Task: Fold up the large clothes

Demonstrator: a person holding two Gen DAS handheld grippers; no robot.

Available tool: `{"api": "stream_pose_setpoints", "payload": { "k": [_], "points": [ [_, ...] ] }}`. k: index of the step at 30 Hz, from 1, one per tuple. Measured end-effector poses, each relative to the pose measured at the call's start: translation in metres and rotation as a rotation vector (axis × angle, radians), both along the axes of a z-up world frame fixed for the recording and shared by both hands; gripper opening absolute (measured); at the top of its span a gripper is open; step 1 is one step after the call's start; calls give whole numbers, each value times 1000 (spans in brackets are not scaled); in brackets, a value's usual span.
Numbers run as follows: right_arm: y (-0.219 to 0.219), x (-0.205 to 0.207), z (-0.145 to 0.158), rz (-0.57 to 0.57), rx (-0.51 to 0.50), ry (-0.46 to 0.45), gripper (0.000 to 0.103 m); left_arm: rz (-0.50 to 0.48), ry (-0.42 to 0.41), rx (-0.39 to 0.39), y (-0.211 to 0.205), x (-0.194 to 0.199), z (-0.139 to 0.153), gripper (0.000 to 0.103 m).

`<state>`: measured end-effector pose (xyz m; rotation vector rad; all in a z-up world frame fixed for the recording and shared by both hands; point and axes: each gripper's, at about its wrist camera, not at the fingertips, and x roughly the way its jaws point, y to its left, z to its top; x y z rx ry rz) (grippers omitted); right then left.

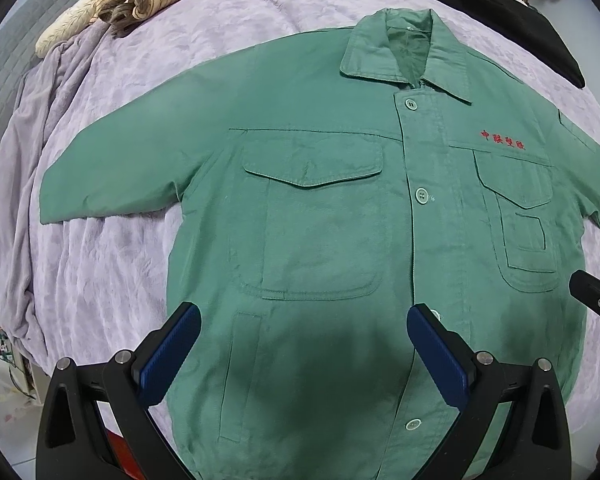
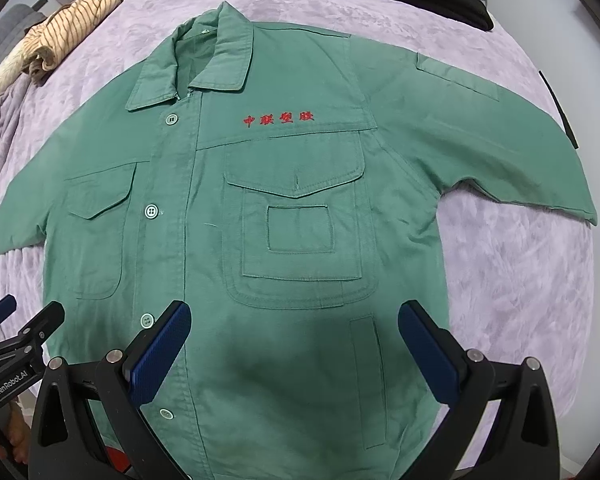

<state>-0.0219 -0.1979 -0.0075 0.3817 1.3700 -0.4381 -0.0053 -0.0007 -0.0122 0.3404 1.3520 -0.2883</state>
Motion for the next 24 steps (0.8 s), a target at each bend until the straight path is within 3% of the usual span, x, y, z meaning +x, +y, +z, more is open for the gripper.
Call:
{"api": "stream_pose_setpoints", "payload": {
  "k": [24],
  "points": [
    [6,3,4,10,-8,-8,103,-2,-1,2,3,-2,3,103]
  ]
}}
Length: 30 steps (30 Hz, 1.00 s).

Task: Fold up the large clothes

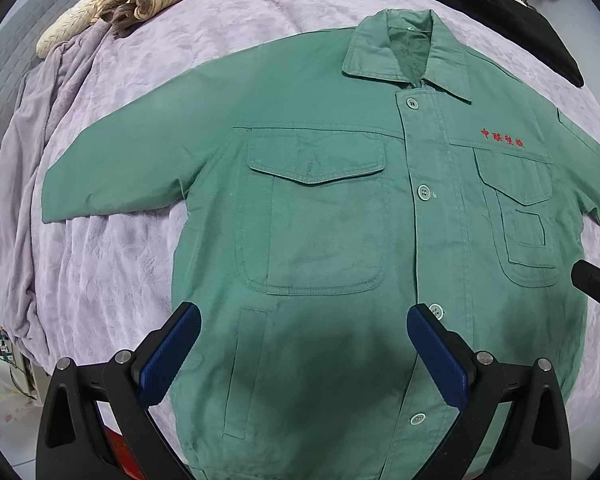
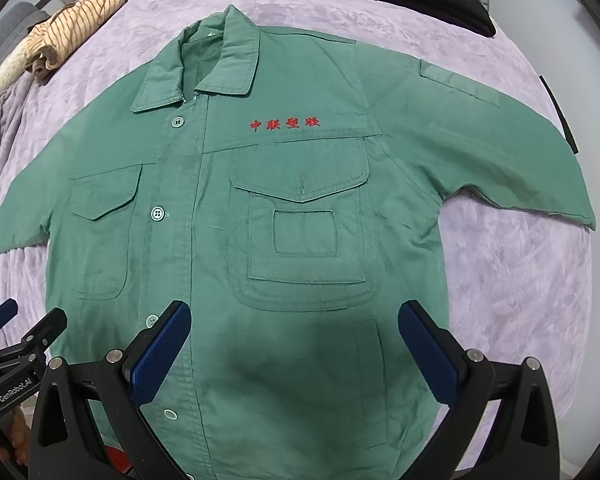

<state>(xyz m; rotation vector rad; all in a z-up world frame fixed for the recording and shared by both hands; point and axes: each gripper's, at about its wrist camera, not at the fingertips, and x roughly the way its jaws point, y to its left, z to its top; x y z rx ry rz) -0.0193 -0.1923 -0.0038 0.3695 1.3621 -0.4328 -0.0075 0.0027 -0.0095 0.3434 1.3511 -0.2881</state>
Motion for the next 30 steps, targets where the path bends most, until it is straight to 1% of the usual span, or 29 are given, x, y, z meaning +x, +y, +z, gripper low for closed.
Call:
{"api": "stream_pose_setpoints", "payload": {
  "k": [30],
  "points": [
    [-2,0,-1,-2,3,2,103,0,4,1,1,0,-2,103]
  ]
}}
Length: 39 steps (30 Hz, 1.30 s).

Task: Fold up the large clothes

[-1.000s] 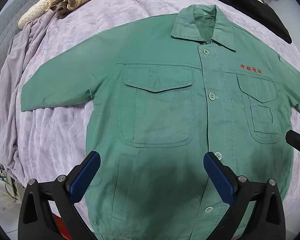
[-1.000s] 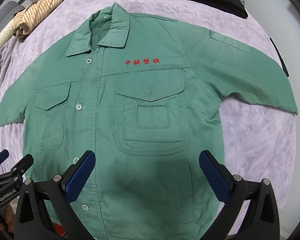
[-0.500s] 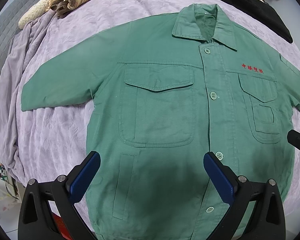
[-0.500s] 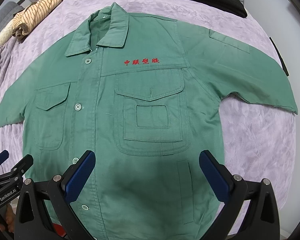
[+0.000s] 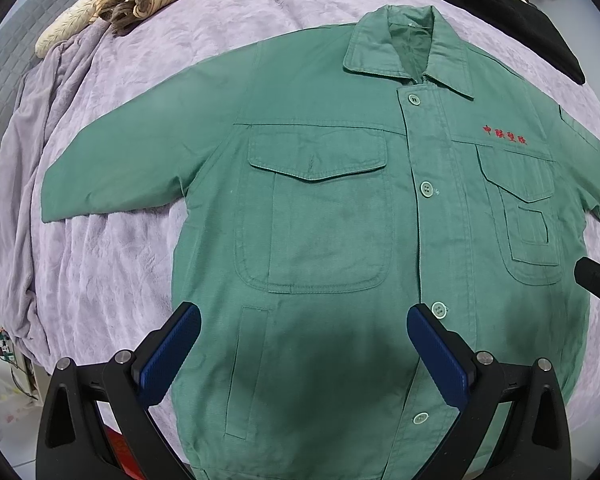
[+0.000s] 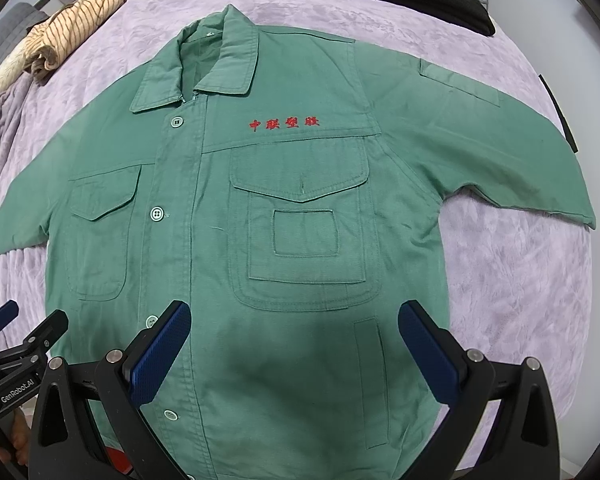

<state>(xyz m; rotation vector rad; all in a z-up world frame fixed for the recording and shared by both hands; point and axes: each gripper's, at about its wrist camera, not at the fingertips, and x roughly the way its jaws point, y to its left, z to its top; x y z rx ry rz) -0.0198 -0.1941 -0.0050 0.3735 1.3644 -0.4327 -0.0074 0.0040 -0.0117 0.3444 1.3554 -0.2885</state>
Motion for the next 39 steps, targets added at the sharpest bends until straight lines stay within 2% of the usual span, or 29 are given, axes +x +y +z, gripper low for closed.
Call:
{"api": "stream_pose_setpoints", "payload": {
  "k": [20,26,32,35,39],
  "points": [
    [4,3,0,-2,-8,8,103,-13,27,-20,6,3,-6,103],
    [10,7,-4,1,-10,11,103,14,74,-96,19,11,-13,103],
    [27,19,-12,32,45,-8,103,70,128,-221,49,31,-26,103],
    [44,28,-17,62,52,-5,103,125,128,-284,76,49,-33,103],
    [71,44,-28,124,43,5,103,232,75,-342,126,86,-44,103]
  ]
}}
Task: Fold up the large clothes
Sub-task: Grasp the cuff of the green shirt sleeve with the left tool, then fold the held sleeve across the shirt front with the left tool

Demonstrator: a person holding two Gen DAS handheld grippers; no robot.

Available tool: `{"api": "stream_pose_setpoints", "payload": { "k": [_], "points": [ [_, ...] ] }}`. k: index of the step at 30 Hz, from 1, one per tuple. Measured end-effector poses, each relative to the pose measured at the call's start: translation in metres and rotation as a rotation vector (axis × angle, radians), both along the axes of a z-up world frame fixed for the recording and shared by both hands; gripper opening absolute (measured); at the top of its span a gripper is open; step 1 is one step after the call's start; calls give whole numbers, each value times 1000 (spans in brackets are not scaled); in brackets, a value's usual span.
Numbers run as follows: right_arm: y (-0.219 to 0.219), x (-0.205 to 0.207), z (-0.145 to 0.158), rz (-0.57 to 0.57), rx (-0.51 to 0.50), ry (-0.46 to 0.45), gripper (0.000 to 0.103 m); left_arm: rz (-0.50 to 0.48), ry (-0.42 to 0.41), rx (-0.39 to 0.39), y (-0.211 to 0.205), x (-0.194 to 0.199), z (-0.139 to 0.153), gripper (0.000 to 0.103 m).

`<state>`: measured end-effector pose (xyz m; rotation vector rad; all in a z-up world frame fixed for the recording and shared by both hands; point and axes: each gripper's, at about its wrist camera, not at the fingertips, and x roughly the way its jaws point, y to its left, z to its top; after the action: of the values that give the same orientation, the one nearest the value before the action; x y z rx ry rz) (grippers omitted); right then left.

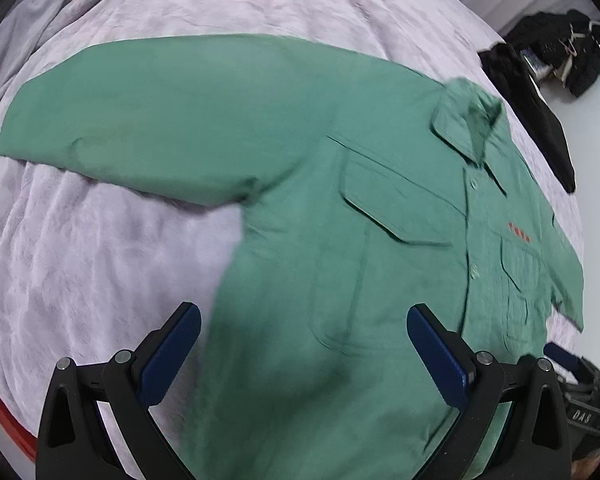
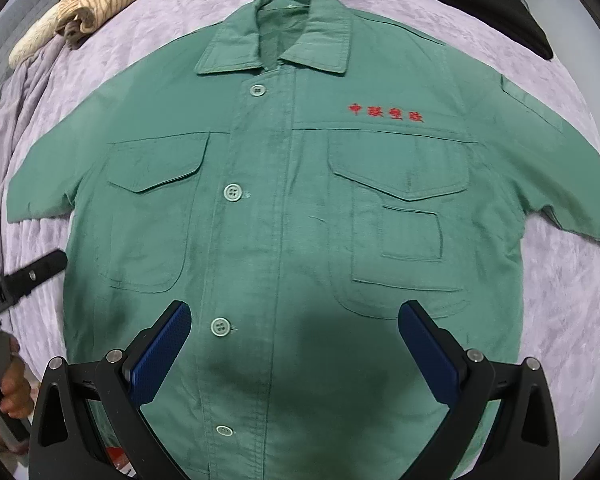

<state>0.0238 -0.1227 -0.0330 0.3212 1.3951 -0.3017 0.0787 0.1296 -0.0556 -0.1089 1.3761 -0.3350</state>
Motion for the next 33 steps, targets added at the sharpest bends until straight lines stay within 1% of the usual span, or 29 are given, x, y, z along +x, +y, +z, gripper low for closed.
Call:
{"api": "stream_pose_setpoints", "payload": {
  "k": [4,8,9,11,14,16,17,18,19,20,21,23,24,25,26,27,30,33],
  "points": [
    [26,15,-15,53,5,6,103,161,-52,-30,65,44,-16,103],
    [51,31,-33,96,21,24,103,290,-51,-64,122,82,-47,103],
    [57,35,-36,107,27,25,103,309,-45,-74,132,89,-54,103],
    [67,42,-43,123,32,28,103,344,-45,-121,149,104,-68,103],
    [81,52,-50,143,34,24,103,405,-87,-174,168,123,-71,103],
    [88,57,-51,151,33,13,103,459,-120,-195,178,133,-68,103],
    [92,60,-50,154,31,8,103,487,-139,-195,183,137,-67,99],
    [95,61,-49,157,29,2,103,512,-154,-184,189,141,-66,83],
    [99,62,-49,160,27,-4,103,522,-158,-172,194,145,-66,53],
    [102,64,-49,162,24,-10,103,518,-157,-171,197,152,-67,35],
    [105,66,-49,161,22,-16,103,509,-159,-187,201,155,-67,7],
    [107,70,-47,157,25,-27,103,493,-193,-235,209,154,-60,6],
    [108,70,-47,153,28,-35,103,472,-221,-231,207,152,-52,6],
    [109,71,-47,150,29,-41,103,442,-254,-208,202,151,-43,6],
    [109,70,-46,145,33,-51,103,402,-299,-183,191,148,-30,6],
    [108,69,-46,142,35,-58,103,363,-335,-177,182,145,-19,6],
    [99,63,-45,131,33,-85,103,228,-425,-183,141,137,22,6],
    [83,54,-42,93,39,-108,103,69,-509,-203,77,126,61,6]
  ]
}}
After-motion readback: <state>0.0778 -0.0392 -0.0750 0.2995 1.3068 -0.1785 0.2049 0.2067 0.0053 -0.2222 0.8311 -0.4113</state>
